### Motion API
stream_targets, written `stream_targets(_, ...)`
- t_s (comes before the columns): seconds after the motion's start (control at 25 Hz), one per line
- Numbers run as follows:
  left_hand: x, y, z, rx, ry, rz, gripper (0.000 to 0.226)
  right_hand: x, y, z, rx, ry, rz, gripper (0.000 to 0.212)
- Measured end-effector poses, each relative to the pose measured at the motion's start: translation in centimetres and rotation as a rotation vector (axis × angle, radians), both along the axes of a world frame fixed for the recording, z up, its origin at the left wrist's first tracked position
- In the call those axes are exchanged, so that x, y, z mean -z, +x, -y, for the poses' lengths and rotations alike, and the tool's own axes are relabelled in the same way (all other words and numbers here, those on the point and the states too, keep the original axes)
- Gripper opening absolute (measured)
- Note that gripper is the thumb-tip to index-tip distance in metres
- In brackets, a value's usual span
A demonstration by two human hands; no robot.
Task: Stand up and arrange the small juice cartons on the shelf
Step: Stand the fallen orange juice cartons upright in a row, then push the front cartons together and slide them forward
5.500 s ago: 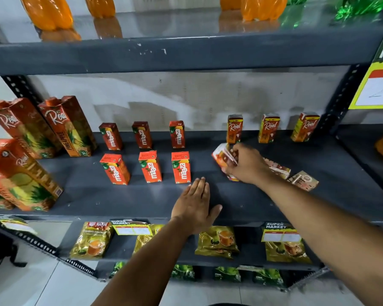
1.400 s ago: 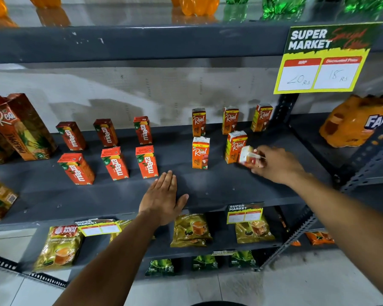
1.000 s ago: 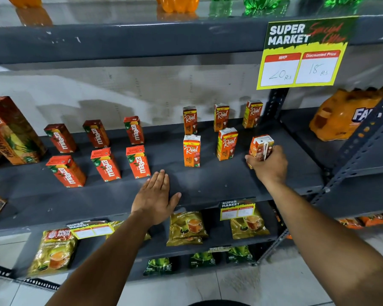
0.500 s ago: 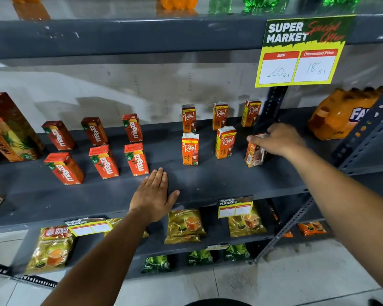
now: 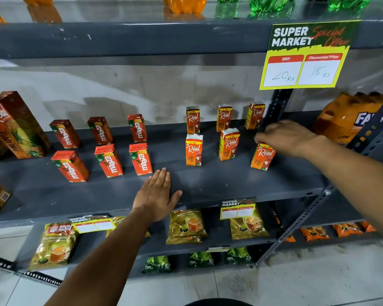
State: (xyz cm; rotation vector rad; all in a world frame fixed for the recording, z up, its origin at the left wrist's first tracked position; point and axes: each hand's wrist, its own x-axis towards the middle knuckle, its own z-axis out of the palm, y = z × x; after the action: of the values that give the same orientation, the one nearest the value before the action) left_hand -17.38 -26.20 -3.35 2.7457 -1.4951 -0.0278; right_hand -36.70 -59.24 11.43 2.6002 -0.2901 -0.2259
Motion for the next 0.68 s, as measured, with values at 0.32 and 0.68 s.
stream_targets(0.32, 0.3, 0.3, -0.1, 0.002, -0.014, -0.009, 0.084, 1.8, -2.3, 1.1, 0.060, 0.179, 0.173, 0.094)
stream_targets(0.68, 0.3, 0.4, -0.1, -0.006, -0.040, -0.026, 0.089, 5.1, -8.5, 0.2, 0.239, 0.854, 0.776, 0.093)
